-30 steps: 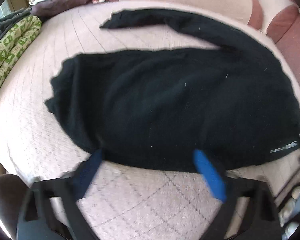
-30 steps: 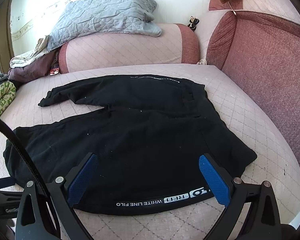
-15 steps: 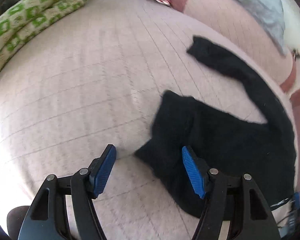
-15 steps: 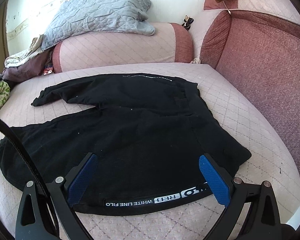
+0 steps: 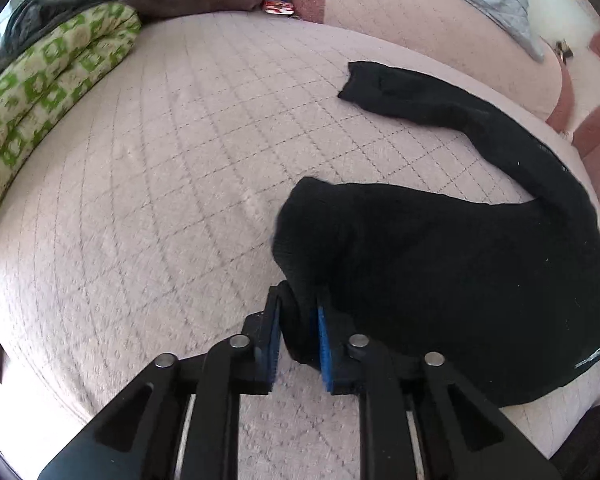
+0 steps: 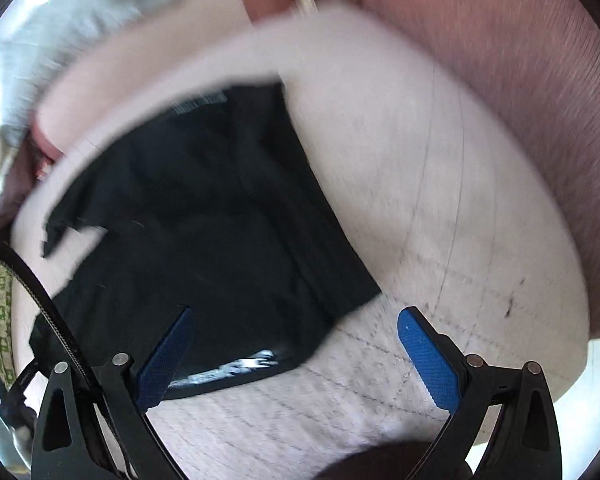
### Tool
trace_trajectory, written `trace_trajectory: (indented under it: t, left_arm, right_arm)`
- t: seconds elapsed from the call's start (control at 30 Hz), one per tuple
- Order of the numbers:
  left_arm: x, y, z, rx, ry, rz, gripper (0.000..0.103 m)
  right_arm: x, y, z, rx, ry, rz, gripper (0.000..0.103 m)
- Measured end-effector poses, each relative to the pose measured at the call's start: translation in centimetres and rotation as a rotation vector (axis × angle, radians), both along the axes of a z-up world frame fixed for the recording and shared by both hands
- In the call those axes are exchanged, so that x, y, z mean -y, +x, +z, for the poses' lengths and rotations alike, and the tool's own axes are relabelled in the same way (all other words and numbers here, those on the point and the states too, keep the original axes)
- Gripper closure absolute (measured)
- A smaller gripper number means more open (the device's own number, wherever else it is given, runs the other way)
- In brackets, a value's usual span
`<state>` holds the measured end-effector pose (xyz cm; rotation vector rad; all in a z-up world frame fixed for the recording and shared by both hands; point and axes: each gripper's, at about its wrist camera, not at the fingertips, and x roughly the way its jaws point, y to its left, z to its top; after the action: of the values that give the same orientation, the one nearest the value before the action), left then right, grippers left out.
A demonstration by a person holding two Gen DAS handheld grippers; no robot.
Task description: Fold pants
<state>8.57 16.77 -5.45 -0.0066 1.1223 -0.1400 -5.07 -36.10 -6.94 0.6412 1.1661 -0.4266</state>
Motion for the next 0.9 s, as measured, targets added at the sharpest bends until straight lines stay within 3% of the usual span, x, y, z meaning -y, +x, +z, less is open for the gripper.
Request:
trace_trajectory:
  t: [0.1, 0.17, 0.2, 0.27, 0.37, 0.43, 0.5, 0.57, 0.6, 0.67, 0.77, 0.9]
  left_arm:
    - [-1.7, 0.0, 0.5, -0.024, -0.106, 0.027, 0.079]
    - [-3.3, -0.1, 1.4, -0.026, -0.154, 0.054, 0.079]
    - [-3.9, -0.1, 2.0, -0.009, -0.147, 0.071, 0.079]
    - [-4.9, -0.1, 3.3, 0.031, -0.120, 0.097, 0.079]
    - [-6.1, 0.7, 5.2, 0.068, -0.112, 0.115, 0.079]
    - [-6.0, 1.6, 6.0, 0.079, -0.105, 0.113, 0.077]
    - [-5.2, 3.1, 6.6, 0.091, -0.096, 0.108, 0.072]
    - [-3.7, 4.8, 7.3, 0.101, -0.096, 0.088, 0.067]
    - [-3.2, 5.2, 7.5, 0.103, -0.102, 0.076, 0.065]
    - [-1.0, 7.6, 7.5, 0.088, -0.126, 0.045, 0.050]
    - [1.9, 11.3, 6.6, 0.049, -0.148, 0.016, 0.050]
    - [5.2, 16.9, 4.5, 0.000, -0.158, -0.020, 0.050]
  right_arm:
    - [1.1, 0.6, -1.8, 0.012, 0.097, -0.050, 0.021]
    - [1.4, 0.4, -1.5, 0.023, 0.054, -0.077, 0.047]
    - [1.5, 0.2, -1.3, 0.020, 0.032, -0.072, 0.068]
    - [2.1, -1.0, -1.0, 0.036, 0.037, -0.079, 0.071]
    - [2.9, -3.1, -0.3, -0.005, -0.056, -0.109, 0.071]
    - [3.2, -4.6, 1.9, 0.063, -0.130, -0.096, 0.068]
    - [2.6, -5.8, 4.6, 0.188, -0.182, -0.072, 0.064]
    - [1.9, -6.4, 7.5, 0.327, -0.251, -0.060, 0.026]
    - [1.2, -6.5, 8.9, 0.410, -0.310, -0.058, 0.000]
    - [0.4, -5.0, 10.0, 0.491, -0.366, -0.002, 0.000]
    - [-0.3, 0.9, 9.3, 0.384, -0.353, 0.132, 0.002]
    - [0.0, 8.4, 7.5, 0.334, -0.259, 0.249, 0.011]
